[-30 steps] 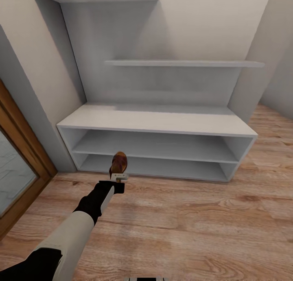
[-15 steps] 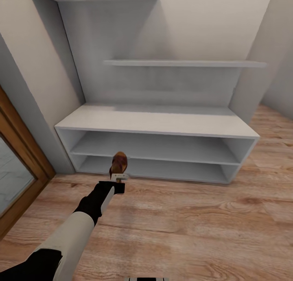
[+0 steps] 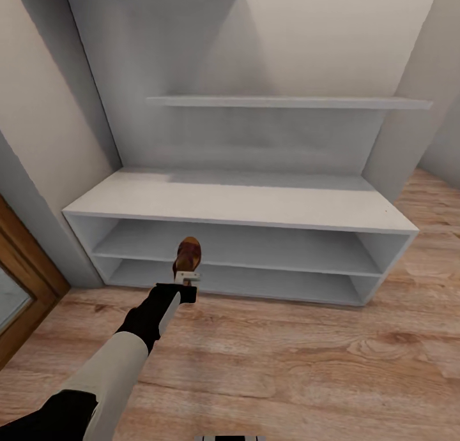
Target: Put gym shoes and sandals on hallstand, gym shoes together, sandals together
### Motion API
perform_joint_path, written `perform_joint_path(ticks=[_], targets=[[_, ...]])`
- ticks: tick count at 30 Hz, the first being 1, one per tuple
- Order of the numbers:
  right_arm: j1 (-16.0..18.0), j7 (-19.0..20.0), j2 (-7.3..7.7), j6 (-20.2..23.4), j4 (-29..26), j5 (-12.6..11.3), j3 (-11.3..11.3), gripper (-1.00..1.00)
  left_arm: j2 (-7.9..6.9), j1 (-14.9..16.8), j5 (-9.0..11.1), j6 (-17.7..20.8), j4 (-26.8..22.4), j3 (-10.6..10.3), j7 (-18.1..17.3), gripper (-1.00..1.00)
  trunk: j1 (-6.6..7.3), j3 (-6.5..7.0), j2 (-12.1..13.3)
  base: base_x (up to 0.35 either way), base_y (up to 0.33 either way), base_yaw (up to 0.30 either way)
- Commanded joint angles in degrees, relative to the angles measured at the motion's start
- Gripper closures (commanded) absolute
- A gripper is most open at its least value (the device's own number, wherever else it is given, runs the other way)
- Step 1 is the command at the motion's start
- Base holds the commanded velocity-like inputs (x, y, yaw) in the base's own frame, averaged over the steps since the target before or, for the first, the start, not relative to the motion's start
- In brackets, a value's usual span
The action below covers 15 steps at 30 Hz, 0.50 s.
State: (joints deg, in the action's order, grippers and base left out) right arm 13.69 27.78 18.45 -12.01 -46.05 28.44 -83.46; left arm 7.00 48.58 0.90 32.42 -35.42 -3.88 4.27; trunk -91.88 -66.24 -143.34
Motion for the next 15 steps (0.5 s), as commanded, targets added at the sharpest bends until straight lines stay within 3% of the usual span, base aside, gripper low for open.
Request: perform_joint_path(ticks=[1,10,15], targets=[[0.1,0.3,0.01,-0.3,0.0,0.4,-0.3,1.00,-0.03,0.0,-0.1,0.3,-0.1,-0.2,0.1,1.00,-0.02,-0.05,0.0,0.337,-0.015,0.000],[0.1,0.3,0.01,-0.3,-1.0,0.4,-0.3,1.00,-0.05,0.0,-0.1,0.4,-0.1,-0.4,0.1,1.00,-0.02,-0.05,0.0,0.339,-0.011,0.000],[0.1,0.3,0.01,-0.3,-1.1,0.4,-0.3,1.00,-0.01,0.0,-0.1,0.3,-0.1,-0.3,0.1,1.00,-0.02,-0.05,0.0,0.339,-0.105,0.000]])
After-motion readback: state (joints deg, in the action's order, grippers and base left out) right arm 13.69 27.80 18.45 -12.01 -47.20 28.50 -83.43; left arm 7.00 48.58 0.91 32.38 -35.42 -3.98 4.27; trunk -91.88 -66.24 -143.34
